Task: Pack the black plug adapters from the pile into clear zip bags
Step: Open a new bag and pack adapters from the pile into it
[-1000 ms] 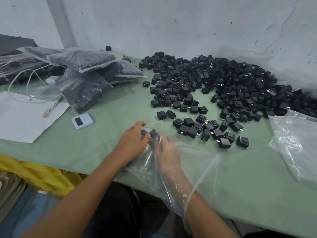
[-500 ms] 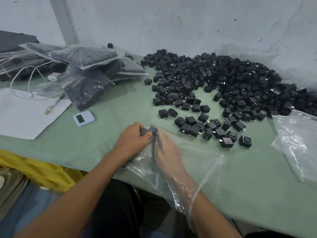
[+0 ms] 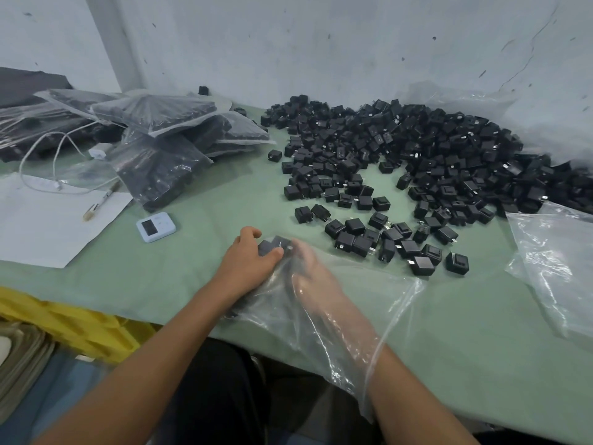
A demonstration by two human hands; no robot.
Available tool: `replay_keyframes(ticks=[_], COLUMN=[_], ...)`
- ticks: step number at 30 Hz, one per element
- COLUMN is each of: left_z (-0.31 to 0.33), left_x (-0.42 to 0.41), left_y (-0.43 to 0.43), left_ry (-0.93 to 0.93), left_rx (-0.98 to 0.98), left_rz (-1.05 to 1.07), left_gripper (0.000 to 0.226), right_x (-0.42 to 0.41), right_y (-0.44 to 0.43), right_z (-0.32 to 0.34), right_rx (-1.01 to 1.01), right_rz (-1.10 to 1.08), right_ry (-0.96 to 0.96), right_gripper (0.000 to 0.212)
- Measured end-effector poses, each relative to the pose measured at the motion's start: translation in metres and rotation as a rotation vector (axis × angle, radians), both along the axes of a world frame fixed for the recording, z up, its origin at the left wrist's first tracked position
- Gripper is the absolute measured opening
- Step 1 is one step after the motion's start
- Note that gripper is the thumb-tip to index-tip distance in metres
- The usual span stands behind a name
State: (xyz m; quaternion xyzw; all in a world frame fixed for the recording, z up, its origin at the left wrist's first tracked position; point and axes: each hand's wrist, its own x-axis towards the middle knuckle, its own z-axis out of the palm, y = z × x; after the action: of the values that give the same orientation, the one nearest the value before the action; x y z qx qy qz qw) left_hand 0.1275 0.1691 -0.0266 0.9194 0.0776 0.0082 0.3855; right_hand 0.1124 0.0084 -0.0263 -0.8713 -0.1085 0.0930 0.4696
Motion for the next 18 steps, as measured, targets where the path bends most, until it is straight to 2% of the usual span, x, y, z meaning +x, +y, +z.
replay_keyframes(ticks=[2,4,7,9,10,12,14,16,18], left_z=[0.0,-0.002,-0.002,-0.002,-0.002,0.0,0.003,0.004,0.004], left_x=[0.002,0.004,0.003,0.002,0.001,0.0,-0.001,-0.002,-0.002], left_y=[0.0,-0.002,-0.004,-0.005,-0.005,-0.004,-0.003,0.0,0.0], left_ry=[0.011,-0.018,-0.049,-0.069,-0.081,-0.074,-0.034,-0.005,0.0], left_rx=[0.014,0.061,0.108,0.124,0.13,0.115,0.033,-0.051,-0.061], left_rz=[-0.001,-0.006,-0.028,-0.044,-0.044,-0.035,-0.011,0.027,0.038], left_gripper=[0.067,0.062,0.057,0.055,0.052,0.048,0.055,0.063,0.065], right_x=[0.0,0.0,0.013,0.019,0.02,0.013,0.005,0.003,0.005], right_y=[-0.004,-0.003,-0.004,0.004,0.008,0.008,0.005,0.006,0.006], right_z=[0.006,0.004,-0.004,0.003,0.009,0.012,0.015,0.015,0.015], right_rx=[0.135,0.227,0.115,-0.05,-0.127,-0.107,-0.096,-0.024,0.13], right_rz=[-0.032,-0.034,0.0,0.077,0.075,0.123,0.157,0.147,0.119], right_ry=[0.054,0.031,-0.061,-0.053,-0.015,0.058,0.054,0.072,0.147], right_gripper=[0.054,0.041,0.032,0.027,0.031,0.056,0.071,0.072,0.07])
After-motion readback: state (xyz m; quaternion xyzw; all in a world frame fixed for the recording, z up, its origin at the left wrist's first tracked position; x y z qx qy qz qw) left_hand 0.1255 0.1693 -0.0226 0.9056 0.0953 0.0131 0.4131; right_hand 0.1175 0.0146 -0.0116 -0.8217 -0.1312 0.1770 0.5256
